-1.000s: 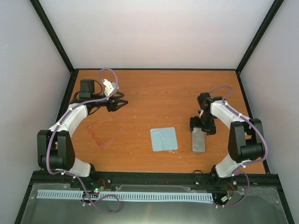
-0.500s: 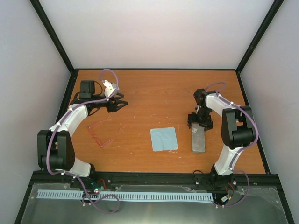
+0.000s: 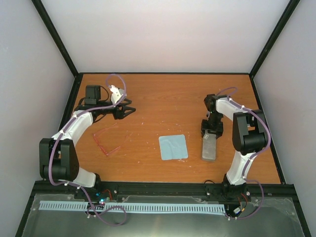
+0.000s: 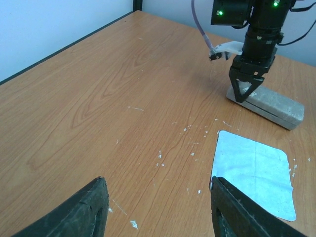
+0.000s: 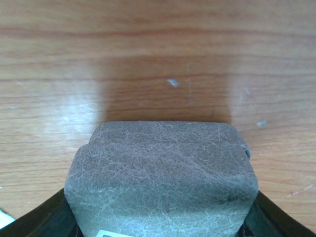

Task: Organize the sunglasses
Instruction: Pick up the sunglasses case from the center of the board, then open the sunglasses case.

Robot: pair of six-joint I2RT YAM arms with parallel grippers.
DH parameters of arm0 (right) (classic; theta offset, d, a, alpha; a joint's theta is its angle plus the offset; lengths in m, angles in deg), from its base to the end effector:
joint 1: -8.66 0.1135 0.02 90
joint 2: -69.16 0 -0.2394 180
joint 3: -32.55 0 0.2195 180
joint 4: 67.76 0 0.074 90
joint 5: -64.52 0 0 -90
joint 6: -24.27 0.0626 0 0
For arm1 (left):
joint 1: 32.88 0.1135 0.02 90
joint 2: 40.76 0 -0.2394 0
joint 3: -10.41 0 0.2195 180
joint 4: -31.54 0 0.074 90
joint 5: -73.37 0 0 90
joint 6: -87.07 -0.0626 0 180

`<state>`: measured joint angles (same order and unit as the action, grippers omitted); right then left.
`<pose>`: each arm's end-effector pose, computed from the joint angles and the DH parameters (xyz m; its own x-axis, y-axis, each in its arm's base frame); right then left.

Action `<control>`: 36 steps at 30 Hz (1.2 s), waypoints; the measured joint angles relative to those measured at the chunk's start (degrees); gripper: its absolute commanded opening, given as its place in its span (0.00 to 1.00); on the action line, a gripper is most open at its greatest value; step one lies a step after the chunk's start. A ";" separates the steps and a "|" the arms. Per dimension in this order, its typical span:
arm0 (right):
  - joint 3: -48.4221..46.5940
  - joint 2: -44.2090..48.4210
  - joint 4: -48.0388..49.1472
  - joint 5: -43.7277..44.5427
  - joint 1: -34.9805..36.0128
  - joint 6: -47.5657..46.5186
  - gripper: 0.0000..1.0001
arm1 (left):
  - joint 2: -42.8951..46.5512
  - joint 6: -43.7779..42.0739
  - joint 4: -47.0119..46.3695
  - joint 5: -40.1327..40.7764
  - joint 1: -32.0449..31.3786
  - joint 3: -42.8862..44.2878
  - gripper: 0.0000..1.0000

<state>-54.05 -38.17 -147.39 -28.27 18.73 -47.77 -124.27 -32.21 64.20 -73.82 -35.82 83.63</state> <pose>0.2673 0.0506 0.1300 -0.9725 0.1401 0.1858 0.1407 0.9900 -0.0099 0.2848 -0.0673 0.2386 -0.2795 0.2797 -0.9185 0.8929 0.4274 -0.1415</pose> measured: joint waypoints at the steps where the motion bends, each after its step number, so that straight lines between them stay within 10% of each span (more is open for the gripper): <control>1: -0.46 0.00 -0.09 -0.33 0.00 0.26 0.20 | 0.02 -0.22 0.00 0.11 -0.28 0.00 0.61; 5: -3.45 0.26 0.15 -3.58 0.00 2.56 0.03 | 0.39 -2.16 0.57 2.23 -4.44 0.15 0.70; 24: -6.67 9.81 31.23 -16.61 8.72 55.28 0.03 | 1.27 -7.78 -1.70 43.19 -36.09 5.92 0.82; 36: -8.52 8.72 37.46 -19.02 9.64 65.29 0.03 | 0.13 -17.57 -11.85 62.77 -39.98 3.21 0.81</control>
<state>-62.58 -29.45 -109.93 -47.28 28.36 17.52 -124.13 -49.78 52.35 -11.04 -75.79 86.84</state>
